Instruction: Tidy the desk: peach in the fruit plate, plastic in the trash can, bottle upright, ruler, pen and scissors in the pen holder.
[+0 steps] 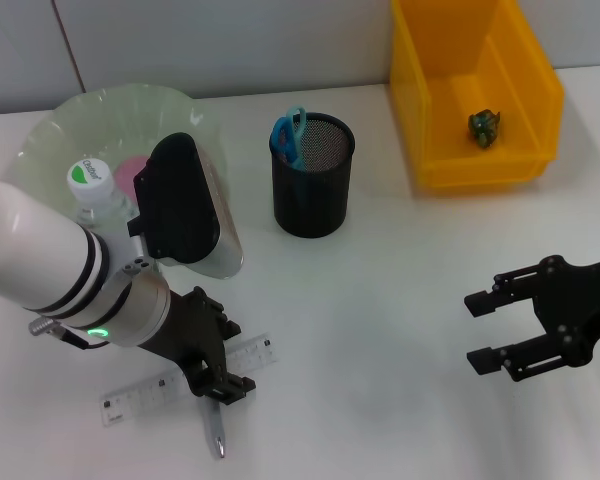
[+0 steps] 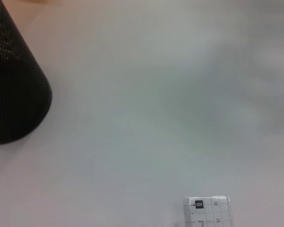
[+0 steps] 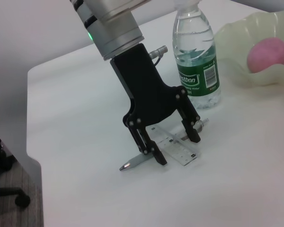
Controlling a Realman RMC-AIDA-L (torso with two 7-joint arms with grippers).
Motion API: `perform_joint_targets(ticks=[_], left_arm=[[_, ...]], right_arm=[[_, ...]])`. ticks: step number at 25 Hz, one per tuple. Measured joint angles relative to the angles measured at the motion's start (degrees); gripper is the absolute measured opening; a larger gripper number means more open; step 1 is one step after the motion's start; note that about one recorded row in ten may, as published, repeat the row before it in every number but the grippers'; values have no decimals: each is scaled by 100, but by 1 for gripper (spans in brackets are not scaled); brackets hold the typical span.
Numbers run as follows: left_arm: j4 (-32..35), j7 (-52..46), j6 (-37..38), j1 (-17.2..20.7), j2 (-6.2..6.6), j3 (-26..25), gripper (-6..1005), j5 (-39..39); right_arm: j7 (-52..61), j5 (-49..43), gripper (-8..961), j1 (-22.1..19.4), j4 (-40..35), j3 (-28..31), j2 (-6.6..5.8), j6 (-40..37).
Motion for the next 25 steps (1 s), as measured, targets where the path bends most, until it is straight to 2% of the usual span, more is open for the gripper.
perform_joint_targets(ticks=[5, 11, 13, 25], left_arm=[[0, 7, -5, -1, 0, 5, 685, 0], [0, 7, -29, -14, 0, 62, 586, 41], [0, 6, -32, -16, 0, 62, 510, 42], [-32, 5, -47, -31, 0, 67, 449, 51]], right_arm=[[2, 5, 721, 22, 11, 0, 0, 0], [6, 8, 720, 45, 21, 0, 0, -1], [9, 8, 720, 50, 22, 0, 0, -1], [10, 8, 720, 59, 22, 0, 2, -1]])
